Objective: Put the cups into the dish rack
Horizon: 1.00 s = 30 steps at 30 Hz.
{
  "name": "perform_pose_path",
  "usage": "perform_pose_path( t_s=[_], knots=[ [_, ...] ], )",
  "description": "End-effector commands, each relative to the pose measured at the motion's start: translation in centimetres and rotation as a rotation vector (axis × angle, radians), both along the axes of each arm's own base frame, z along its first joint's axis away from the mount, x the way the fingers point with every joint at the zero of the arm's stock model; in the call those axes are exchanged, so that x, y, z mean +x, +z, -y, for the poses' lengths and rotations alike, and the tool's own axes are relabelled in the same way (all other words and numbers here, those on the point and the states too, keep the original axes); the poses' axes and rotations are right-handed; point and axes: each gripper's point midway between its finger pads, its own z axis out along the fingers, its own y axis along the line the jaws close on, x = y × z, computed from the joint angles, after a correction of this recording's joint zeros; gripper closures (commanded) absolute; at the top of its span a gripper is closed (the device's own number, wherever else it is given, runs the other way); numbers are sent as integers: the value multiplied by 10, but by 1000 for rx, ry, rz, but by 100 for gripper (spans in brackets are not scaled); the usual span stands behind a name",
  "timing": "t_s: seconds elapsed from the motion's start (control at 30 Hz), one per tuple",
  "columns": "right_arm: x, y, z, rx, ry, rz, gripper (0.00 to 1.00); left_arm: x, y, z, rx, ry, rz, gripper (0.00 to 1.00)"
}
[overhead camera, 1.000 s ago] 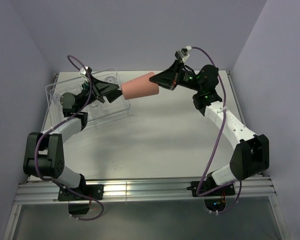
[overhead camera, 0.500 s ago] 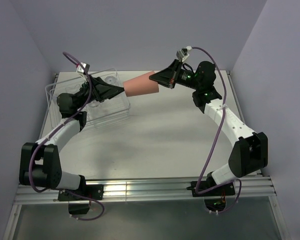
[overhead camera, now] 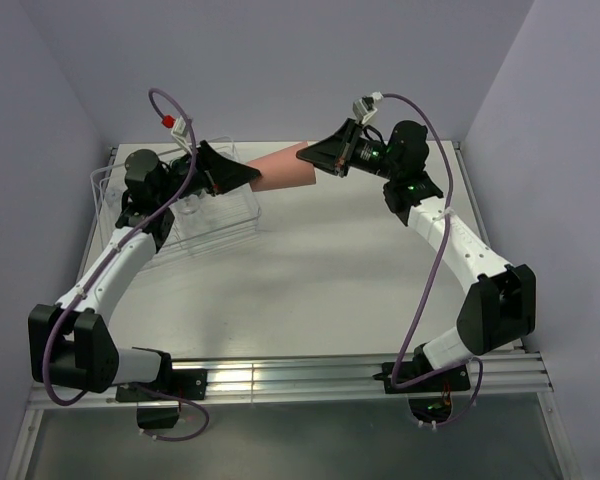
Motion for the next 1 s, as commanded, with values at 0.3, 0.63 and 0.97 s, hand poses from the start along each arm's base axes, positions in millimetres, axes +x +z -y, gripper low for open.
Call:
perform_pose_path(
  t_s=[0.3, 0.63, 0.97],
  knots=[
    [-30, 50, -4, 81, 82, 126, 100, 3, 5, 1, 35, 8, 36, 1],
    [-26, 50, -12, 130, 104, 123, 100, -16, 13, 18, -21, -111, 61, 1],
    [-24, 39, -22, 136, 128, 106, 100, -20, 22, 20, -54, -118, 69, 1]
  ],
)
